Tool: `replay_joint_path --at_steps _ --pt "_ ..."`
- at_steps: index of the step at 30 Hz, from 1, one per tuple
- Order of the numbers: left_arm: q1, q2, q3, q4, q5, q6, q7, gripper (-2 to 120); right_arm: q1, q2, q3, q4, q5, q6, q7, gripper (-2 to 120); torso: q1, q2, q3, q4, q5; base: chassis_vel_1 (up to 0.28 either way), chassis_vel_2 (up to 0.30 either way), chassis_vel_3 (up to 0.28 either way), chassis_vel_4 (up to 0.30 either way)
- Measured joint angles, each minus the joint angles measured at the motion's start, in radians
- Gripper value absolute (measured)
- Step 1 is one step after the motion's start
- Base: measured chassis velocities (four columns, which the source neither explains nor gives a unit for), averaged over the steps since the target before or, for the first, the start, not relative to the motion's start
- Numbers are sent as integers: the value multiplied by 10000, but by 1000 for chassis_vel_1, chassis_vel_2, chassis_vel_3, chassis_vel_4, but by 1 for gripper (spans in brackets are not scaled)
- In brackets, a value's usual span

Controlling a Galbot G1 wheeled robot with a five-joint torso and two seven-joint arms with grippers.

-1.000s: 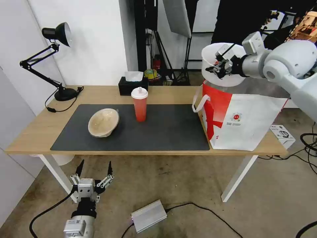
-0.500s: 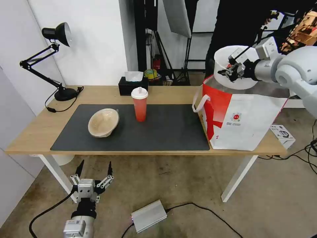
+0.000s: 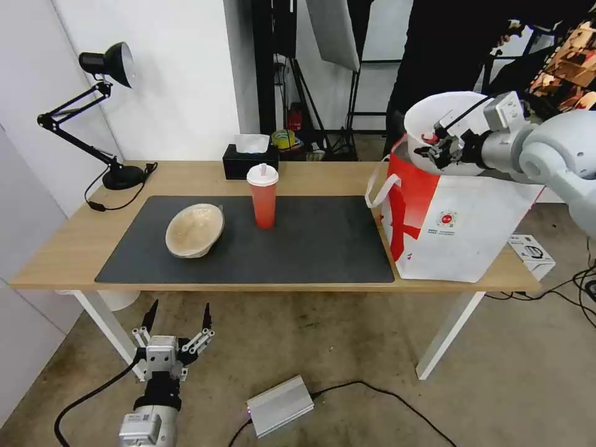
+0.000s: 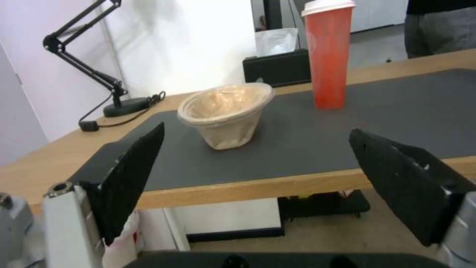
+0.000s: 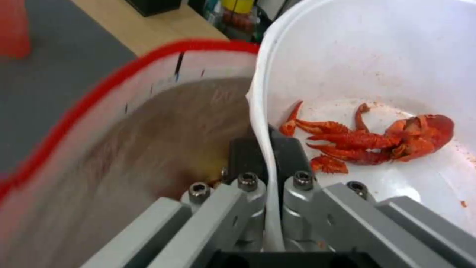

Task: Pick up the trash from the table and place it into the takeout bag.

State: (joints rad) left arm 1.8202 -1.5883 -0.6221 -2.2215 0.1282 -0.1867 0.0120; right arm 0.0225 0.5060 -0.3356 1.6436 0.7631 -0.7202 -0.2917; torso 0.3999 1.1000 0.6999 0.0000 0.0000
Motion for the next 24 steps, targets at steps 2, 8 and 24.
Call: replay_joint_path --at_steps 2,8,24 --pt "-3 4 -13 1 0 0 0 100 -77 -8 28 30 -27 0 0 0 0 0 0 0 0 0 0 0 0" --pt "-21 2 -6 33 -5 -1 0 100 -144 -111 135 172 -26 0 -31 0 0 0 0 0 0 0 0 0 0" --pt "-38 -3 37 50 -5 -1 1 100 -86 -435 387 491 231 0 -61 0 0 0 0 1 0 0 0 0 0"
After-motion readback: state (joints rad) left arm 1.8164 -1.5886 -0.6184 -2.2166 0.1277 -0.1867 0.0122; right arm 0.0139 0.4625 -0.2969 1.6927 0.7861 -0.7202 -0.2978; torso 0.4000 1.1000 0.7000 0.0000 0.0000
